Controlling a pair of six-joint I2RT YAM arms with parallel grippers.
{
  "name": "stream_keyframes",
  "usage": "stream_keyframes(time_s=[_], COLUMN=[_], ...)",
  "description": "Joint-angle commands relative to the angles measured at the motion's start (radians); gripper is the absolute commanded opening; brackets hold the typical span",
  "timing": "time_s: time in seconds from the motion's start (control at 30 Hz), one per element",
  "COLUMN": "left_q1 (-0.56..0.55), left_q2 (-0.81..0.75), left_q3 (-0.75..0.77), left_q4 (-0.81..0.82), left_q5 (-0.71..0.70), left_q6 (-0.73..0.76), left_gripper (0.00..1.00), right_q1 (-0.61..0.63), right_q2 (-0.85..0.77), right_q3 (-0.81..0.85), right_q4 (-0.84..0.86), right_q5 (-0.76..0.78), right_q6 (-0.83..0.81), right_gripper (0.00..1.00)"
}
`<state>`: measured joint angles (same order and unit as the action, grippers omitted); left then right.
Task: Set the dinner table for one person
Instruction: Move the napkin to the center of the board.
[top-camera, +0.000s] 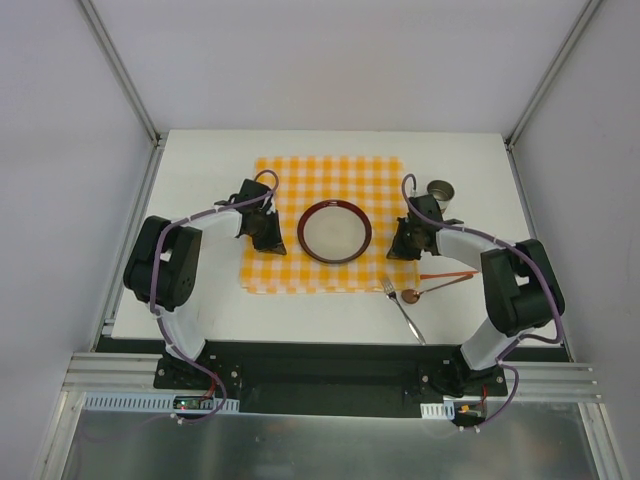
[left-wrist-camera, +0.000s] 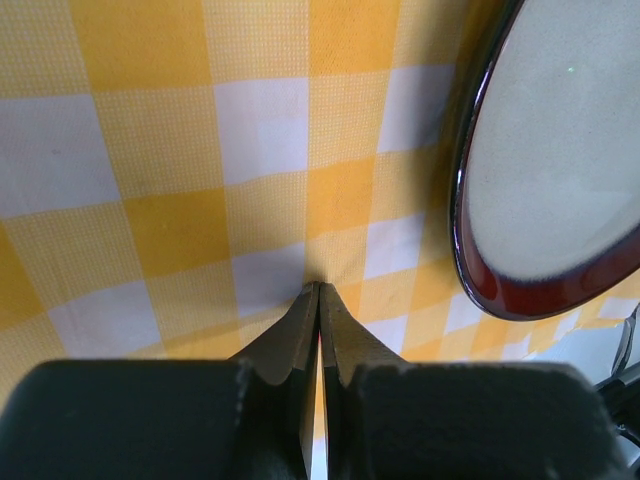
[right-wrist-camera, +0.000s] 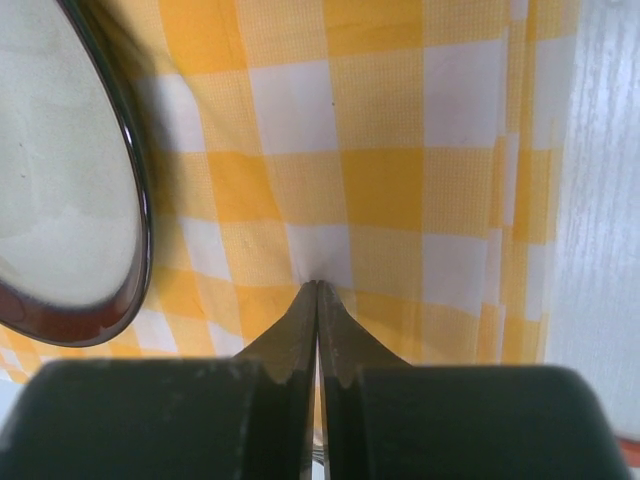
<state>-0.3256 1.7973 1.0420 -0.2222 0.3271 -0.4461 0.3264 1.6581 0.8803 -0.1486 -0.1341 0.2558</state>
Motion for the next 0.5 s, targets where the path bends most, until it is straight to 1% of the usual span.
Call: stream_keyframes(time_s=[0.0, 0.3, 0.47], left_q1=[-0.015, -0.016, -0.020], left_q2=[-0.038, -0.073, -0.085], left_q3=[-0.045, -0.069, -0.077], left_q4=[-0.085, -0.085, -0.085], left_q5=[-0.043, -0.048, -0.048], left_q6=[0.000, -0.006, -0.008], left_gripper=[0.00, 0.00, 0.00], right_q1=[0.011, 0.013, 0.013], right_q2=[-0.050, -0.109, -0.107], right_q3=[-0.049, -0.072, -0.072], right_q4=[-0.068, -0.085, -0.094], right_q5=[0.040, 0.070, 0.074], right_q6=[0.026, 0.033, 0.028], right_gripper=[0.01, 0.01, 0.01])
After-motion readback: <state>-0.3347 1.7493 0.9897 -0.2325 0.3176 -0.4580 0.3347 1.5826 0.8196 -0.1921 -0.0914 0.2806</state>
